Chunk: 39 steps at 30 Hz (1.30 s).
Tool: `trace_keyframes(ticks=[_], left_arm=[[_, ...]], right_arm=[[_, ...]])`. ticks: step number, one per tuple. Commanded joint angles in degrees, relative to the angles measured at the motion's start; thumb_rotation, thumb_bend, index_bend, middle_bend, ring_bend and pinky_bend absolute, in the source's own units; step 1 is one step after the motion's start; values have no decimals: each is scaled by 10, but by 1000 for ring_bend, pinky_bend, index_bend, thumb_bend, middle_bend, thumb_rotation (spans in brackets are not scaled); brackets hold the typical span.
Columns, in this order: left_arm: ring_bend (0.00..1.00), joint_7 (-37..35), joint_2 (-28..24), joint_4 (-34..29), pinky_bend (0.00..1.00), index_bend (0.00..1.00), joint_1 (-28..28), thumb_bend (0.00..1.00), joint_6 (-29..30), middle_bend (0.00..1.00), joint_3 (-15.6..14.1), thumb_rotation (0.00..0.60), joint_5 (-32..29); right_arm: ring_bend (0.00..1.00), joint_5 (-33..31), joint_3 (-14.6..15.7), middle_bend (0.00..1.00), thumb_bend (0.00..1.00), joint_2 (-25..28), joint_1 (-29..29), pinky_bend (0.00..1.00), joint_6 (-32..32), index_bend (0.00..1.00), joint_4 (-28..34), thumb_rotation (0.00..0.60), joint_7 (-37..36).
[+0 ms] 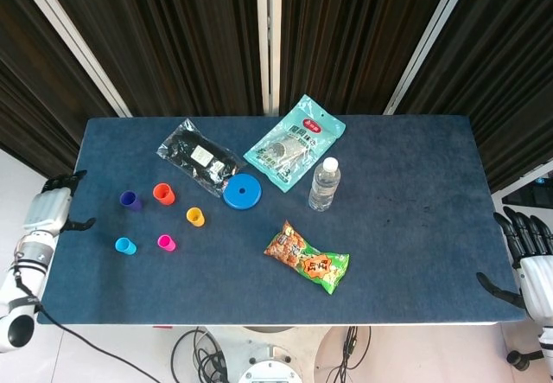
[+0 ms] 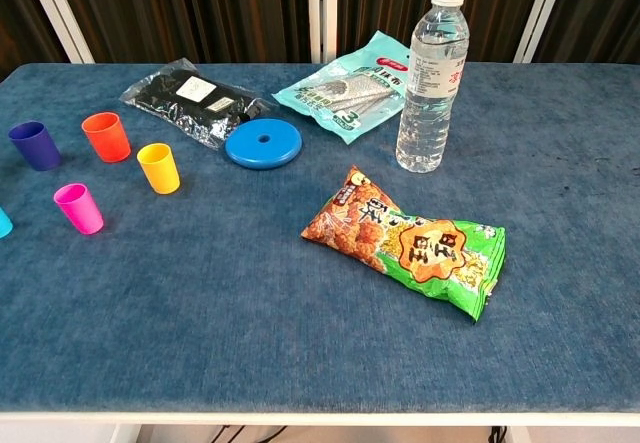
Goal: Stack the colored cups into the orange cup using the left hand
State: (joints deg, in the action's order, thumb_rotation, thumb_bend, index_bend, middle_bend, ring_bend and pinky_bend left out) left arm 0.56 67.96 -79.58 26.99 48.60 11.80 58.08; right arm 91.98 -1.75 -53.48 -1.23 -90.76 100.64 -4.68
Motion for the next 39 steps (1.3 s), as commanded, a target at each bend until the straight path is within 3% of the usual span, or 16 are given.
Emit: trace_keyframes(ticks=[1, 21, 29, 39], left_arm=[[0, 3, 12, 12, 3, 83, 12, 234, -14, 119, 0, 600, -4], [0, 58, 108, 113, 3, 203, 76, 237, -46, 225, -22, 600, 5], [0, 75, 131, 145, 9, 325, 82, 244, -44, 308, -24, 600, -9], [0, 64, 156, 176, 12, 313, 88, 244, -47, 320, -23, 600, -2]], right_arm=[[0, 1, 1, 0, 126, 1, 3, 0, -3, 0, 1, 600, -1], [0, -4, 5, 0, 154, -8, 1, 0, 17, 0, -13, 600, -13], [0, -3, 6, 0, 155, -8, 1, 0, 18, 0, -17, 600, -18], [0, -5, 5, 0, 158, -9, -3, 0, 25, 0, -17, 600, -18]])
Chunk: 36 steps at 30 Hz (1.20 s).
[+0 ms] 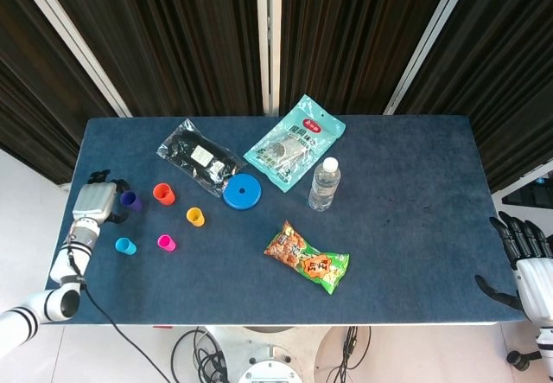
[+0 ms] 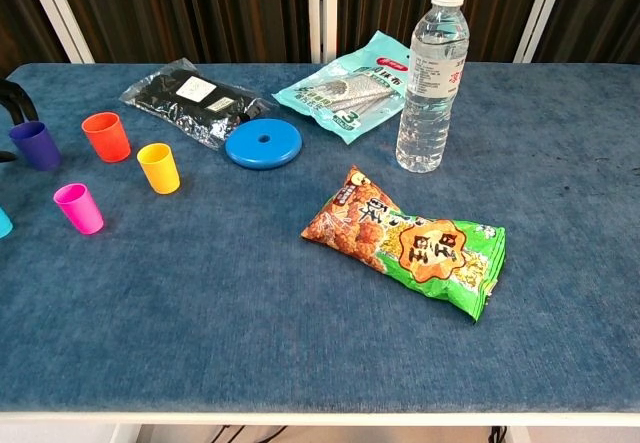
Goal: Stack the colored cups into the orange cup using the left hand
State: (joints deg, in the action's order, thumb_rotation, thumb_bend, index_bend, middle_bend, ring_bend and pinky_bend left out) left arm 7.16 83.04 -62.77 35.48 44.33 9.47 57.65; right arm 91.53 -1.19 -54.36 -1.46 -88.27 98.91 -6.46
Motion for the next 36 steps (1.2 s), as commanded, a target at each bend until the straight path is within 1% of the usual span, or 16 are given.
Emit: trace_keyframes(ticks=[1, 6, 14, 17, 19, 25, 30, 33, 36], left_arm=[[0, -3, 7, 10, 12, 312, 4, 245, -7, 322, 0, 600, 2], [17, -5, 17, 29, 14, 335, 8, 261, -14, 367, 3, 600, -5], [76, -11, 41, 60, 6, 424, 7, 289, 4, 471, 9, 600, -1], [94, -14, 44, 64, 6, 459, 7, 307, 5, 501, 11, 600, 2], [96, -15, 42, 61, 6, 464, 7, 311, 8, 505, 13, 600, 4], [96, -7, 13, 20, 6, 464, 9, 311, 47, 505, 33, 600, 13], [97, 18, -17, -42, 5, 464, 11, 311, 75, 505, 55, 600, -5], [97, 37, -30, -78, 6, 464, 12, 311, 95, 505, 57, 600, 3], [96, 37, -39, -114, 6, 464, 12, 310, 109, 505, 61, 600, 9]], right_arm=[[0, -1, 0, 0, 158, 0, 0, 0, 1, 0, 0, 600, 0], [0, -7, -1, 0, 160, 0, -1, 0, 5, 0, -2, 600, -2], [0, -11, -1, 0, 160, -1, -4, 0, 13, 0, -5, 600, -4], [0, -14, -2, 0, 160, -1, -4, 0, 14, 0, -6, 600, -5], [0, -15, -2, 0, 160, -1, -4, 0, 14, 0, -6, 600, -6], [0, -17, -4, 0, 160, -2, -5, 0, 17, 0, -9, 600, -9], [0, -16, -3, 0, 161, -4, -6, 0, 18, 0, -11, 600, -14], [0, -14, -1, 0, 160, -3, -5, 0, 18, 0, -12, 600, -15], [0, -15, 0, 0, 160, -2, -6, 0, 20, 0, -12, 600, -17]])
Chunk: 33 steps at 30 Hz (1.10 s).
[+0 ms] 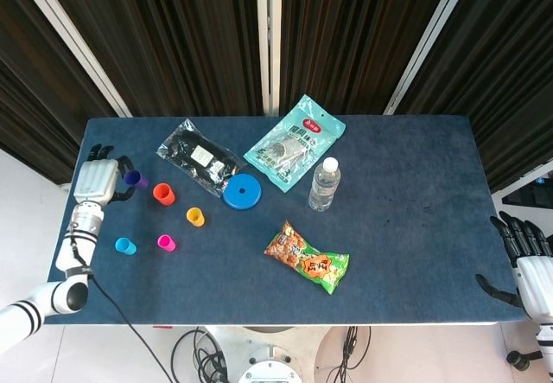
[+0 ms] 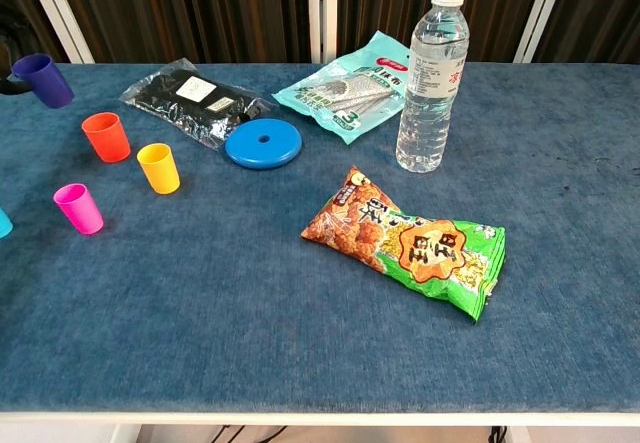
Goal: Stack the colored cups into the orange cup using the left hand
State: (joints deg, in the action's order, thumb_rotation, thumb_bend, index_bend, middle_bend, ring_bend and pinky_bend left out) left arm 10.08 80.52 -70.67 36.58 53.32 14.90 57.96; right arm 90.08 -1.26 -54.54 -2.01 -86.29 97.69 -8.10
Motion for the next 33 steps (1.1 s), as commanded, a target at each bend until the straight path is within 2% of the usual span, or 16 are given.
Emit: trace_keyframes(ticks=[1, 7, 27, 33], left_arm=[[96, 9, -14, -43, 6, 464, 1, 310, 22, 504, 7, 600, 8], [97, 7, 4, -52, 5, 464, 7, 310, 23, 505, 10, 600, -5], [96, -3, 55, 6, 5, 458, 16, 308, -3, 502, -8, 600, -20], [96, -8, 54, 14, 5, 397, 17, 295, -14, 426, -13, 600, -13]], right_arm=[[0, -1, 0, 0, 160, 0, 0, 0, 1, 0, -1, 600, -1], [0, -2, 3, 0, 160, -3, 0, 0, 5, 0, -4, 600, -6], [0, -11, 3, 0, 160, -4, -3, 0, 18, 0, -19, 600, -20], [0, -13, 2, 0, 160, -4, -3, 0, 18, 0, -18, 600, -19]])
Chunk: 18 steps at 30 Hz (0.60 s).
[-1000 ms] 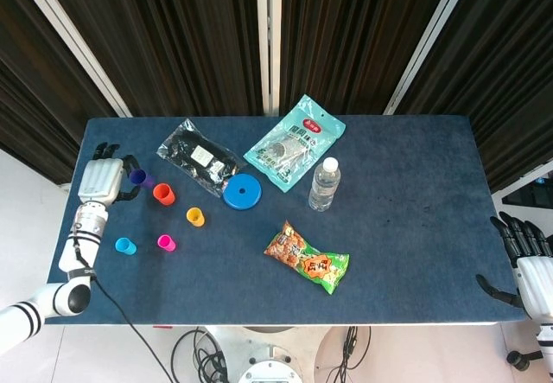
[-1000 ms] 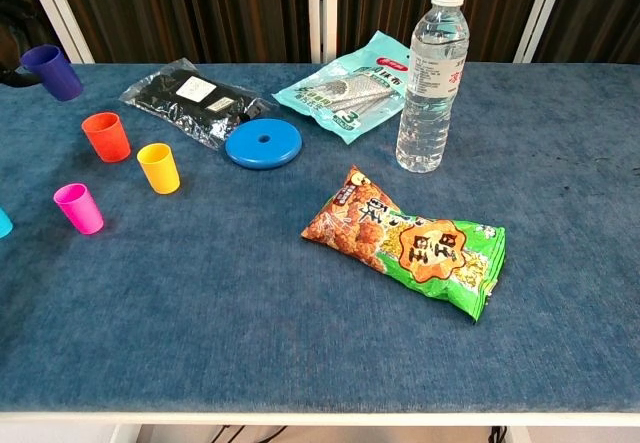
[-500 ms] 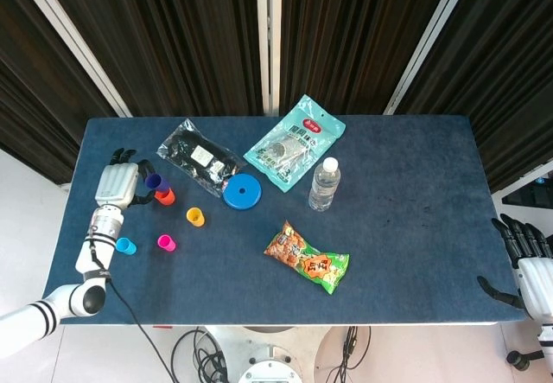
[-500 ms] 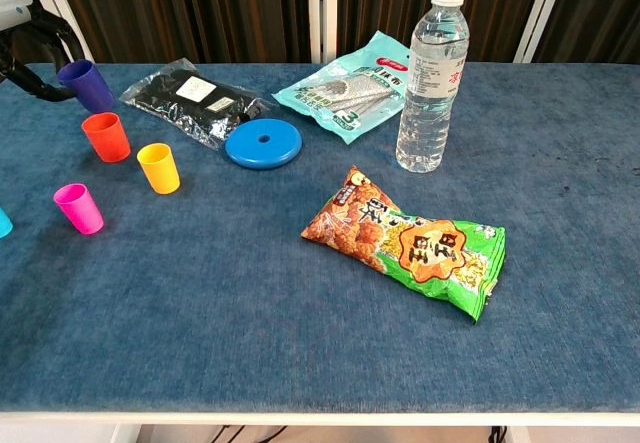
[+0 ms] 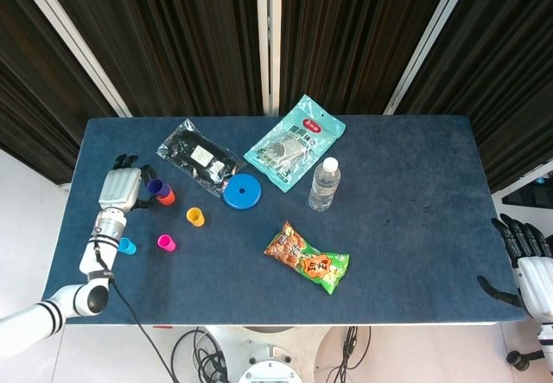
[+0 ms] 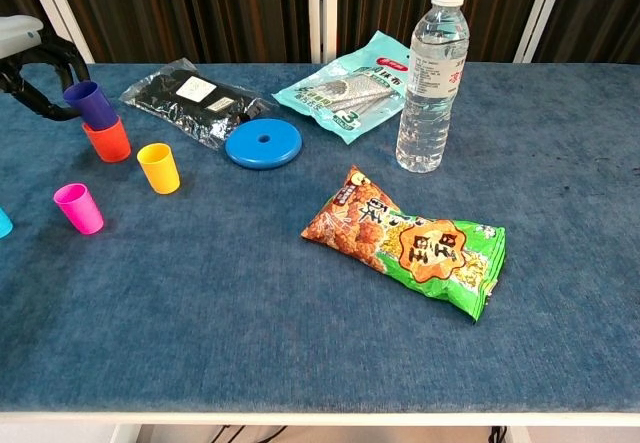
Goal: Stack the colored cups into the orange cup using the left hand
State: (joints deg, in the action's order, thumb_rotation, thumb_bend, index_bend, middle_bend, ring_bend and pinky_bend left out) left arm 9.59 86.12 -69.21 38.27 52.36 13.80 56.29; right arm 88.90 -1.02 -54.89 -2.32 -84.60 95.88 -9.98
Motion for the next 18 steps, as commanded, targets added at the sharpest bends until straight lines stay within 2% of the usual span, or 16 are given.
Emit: trace_keyframes(ticks=[1, 4, 7, 10, 13, 18], left_arm=[[96, -4, -3, 0, 6, 382, 1, 288, -6, 401, -3, 600, 5], [96, -1, -6, -1, 6, 351, 2, 285, -15, 364, -8, 600, 4], [71, -5, -11, -9, 5, 215, 2, 263, -21, 266, -6, 600, 1], [45, -14, -14, -16, 4, 150, 0, 255, -7, 219, -2, 600, 12], [15, -26, -33, -48, 4, 165, -2, 254, -2, 223, -3, 600, 34], [2, -27, -80, -127, 5, 208, -7, 254, 20, 254, -28, 600, 117]], right_arm=[[0, -2, 0, 0, 160, -1, 0, 0, 2, 0, 0, 600, 0], [0, -3, 0, 0, 160, -2, -1, 0, 4, 0, -1, 600, 0], [0, -3, 0, 0, 160, -2, 0, 0, 3, 0, -1, 600, 1], [0, -4, -1, 0, 161, -1, 1, 0, 1, 0, -1, 600, 0], [0, -4, -1, 0, 164, 1, 1, 0, 1, 0, -2, 600, -4], [0, -4, -2, 0, 170, 3, -1, 0, 1, 0, -3, 600, -7]])
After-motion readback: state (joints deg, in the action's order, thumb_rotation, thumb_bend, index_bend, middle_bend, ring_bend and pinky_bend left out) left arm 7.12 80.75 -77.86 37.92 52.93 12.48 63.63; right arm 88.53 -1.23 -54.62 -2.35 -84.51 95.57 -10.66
